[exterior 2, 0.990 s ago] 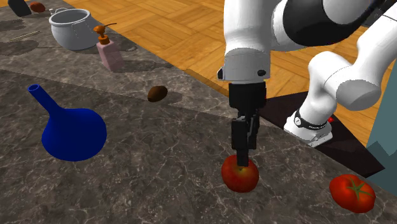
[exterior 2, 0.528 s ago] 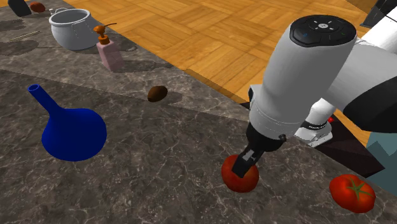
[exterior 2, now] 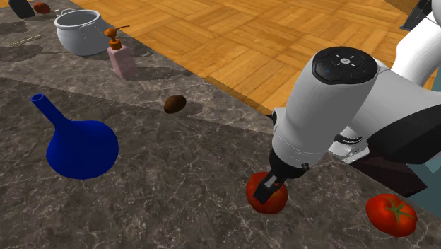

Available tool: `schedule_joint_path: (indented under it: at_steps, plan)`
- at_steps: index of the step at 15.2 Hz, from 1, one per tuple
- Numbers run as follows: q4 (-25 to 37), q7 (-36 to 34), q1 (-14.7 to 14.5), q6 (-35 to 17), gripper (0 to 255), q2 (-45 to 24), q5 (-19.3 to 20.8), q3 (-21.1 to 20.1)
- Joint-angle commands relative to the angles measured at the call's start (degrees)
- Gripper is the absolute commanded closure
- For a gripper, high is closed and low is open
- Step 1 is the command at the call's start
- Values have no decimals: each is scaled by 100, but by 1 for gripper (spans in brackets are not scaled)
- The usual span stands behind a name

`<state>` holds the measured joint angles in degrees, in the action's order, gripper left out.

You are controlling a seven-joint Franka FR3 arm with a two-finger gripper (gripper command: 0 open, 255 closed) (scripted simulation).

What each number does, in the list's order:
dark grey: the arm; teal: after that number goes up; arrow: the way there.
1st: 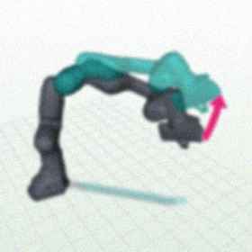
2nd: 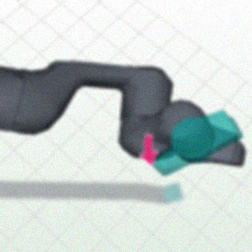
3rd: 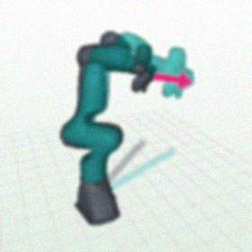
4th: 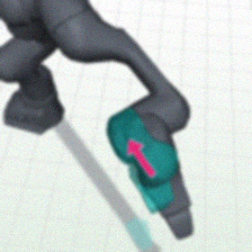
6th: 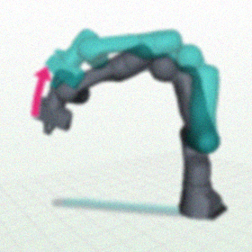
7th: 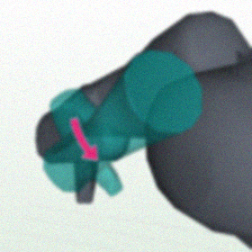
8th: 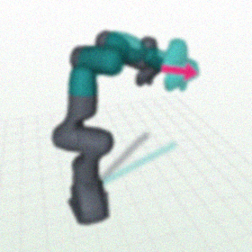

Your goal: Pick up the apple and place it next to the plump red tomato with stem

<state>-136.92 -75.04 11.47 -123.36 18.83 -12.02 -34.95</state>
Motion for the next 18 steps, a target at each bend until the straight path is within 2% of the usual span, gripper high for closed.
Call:
schedule_joint_path:
  at_steps: [1, 5, 6, 15, 18]
  plan:
    - [-7, -2, 1, -14, 0, -5, 2, -3]
    - [-6, -2, 1, -13, 0, -5, 1, -3]
    - [-6, -2, 1, -13, 255, -5, 1, -3]
    - [-7, -2, 1, -14, 255, -5, 2, -3]
    - [146, 26, -9, 239, 255, 101, -18, 56]
